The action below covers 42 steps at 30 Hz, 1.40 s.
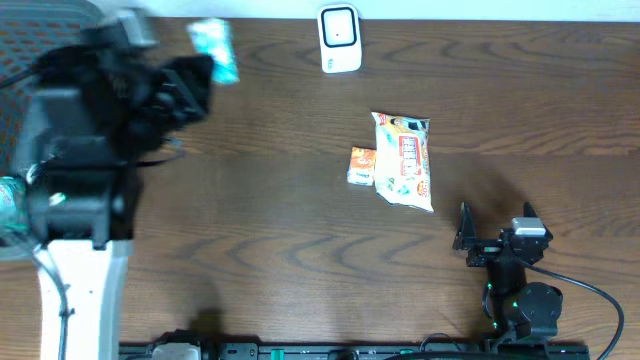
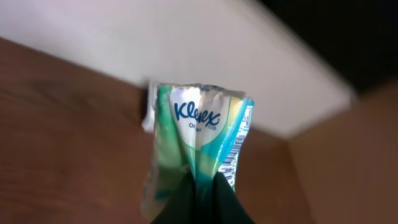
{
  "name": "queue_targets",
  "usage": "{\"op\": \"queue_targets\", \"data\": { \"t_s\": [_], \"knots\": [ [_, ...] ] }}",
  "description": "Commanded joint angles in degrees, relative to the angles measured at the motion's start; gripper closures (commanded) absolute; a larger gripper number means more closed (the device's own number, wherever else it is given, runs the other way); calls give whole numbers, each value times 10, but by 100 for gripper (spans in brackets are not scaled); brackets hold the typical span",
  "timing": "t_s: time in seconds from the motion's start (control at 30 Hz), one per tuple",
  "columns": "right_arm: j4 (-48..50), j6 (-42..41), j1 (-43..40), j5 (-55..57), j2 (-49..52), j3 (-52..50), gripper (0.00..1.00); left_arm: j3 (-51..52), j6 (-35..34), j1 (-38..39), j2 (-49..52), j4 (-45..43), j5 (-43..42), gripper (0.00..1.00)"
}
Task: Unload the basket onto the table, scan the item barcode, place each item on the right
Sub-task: 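Carry the Kleenex pack to the scanner and present its barcode, then place the Kleenex pack on the table left of the orange package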
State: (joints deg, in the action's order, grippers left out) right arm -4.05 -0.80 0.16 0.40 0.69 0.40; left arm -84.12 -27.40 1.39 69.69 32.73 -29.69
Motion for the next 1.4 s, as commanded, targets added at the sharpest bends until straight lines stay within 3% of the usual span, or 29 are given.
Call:
{"op": "queue_targets", "data": {
  "t_s": [0.0,0.23,0.77,1.0,1.03,1.1,1.17,1.2,1.37],
  "knots": [
    [-2,-2,-5,-1,-3,-1,1,-5,59,63,38,27,33,93],
    [-2,-2,-5,-1,-3,-1,1,-5,60,161,141,62,139,93],
    [-2,-2,-5,-1,-3,-1,1,-5,57,228,387,7,143,93],
    [-2,-2,-5,-1,-3,-1,1,-5,18,240,428,-40,144,92],
    [-2,-2,-5,-1,-3,-1,1,-5,18,240,428,-47,143,86],
    [-2,-2,-5,-1,-3,-1,1,-5,18,240,428,-54,143,54],
    [-2,-2,-5,-1,-3,-1,1,-5,18,240,428,-59,143,32],
    [-2,-2,-5,-1,-3,-1,1,-5,18,240,428,-60,143,26],
    [-2,-2,-5,-1,-3,-1,1,-9,18,238,411,-60,137,27]
  ]
}}
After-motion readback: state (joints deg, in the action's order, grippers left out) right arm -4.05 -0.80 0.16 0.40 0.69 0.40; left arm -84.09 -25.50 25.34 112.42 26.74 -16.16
